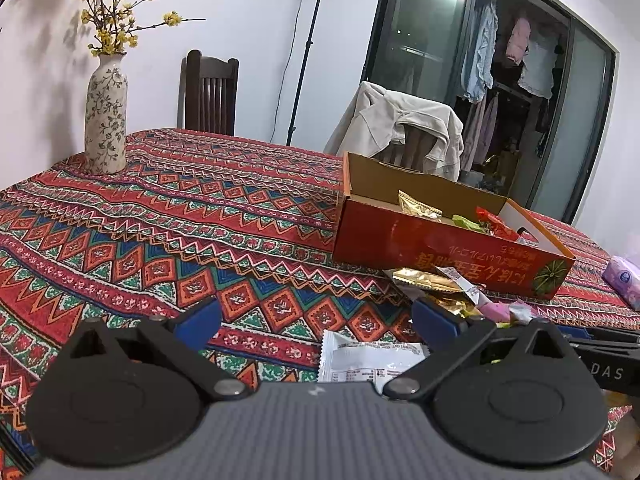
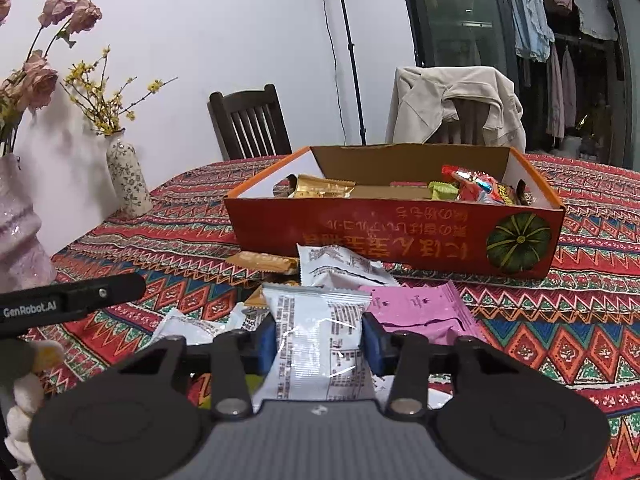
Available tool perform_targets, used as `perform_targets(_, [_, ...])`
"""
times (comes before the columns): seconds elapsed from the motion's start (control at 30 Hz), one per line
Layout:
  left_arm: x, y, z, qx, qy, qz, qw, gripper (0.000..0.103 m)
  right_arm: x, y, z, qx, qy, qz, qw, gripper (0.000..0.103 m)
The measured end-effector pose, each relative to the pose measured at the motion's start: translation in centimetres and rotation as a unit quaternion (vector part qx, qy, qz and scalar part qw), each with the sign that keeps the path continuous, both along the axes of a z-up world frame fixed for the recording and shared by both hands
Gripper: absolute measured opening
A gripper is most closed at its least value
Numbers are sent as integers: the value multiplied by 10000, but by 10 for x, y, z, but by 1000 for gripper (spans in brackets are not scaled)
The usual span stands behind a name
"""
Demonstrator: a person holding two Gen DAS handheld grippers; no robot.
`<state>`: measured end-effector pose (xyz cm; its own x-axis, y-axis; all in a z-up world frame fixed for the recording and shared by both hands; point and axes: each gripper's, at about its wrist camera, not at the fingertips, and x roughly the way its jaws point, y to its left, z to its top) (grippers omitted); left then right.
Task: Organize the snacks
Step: 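Move both tools back to the pile, right tool grasping a white packet, then grasp a white packet with the left tool while the right holds its packet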
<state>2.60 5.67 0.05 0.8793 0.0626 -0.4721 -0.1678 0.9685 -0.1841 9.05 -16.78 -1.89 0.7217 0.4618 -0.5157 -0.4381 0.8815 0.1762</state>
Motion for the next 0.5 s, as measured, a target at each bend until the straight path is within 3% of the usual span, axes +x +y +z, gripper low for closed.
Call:
perform_targets(0.33, [5,-9,-4,96,223,-59,9997,103,-17,-23,19,212,-550,-299,9978,42])
perform_targets(0.5, [9,-22,-8,168,344,-174,9991,103,-17,-43,17,230,-566,-569,9965,42])
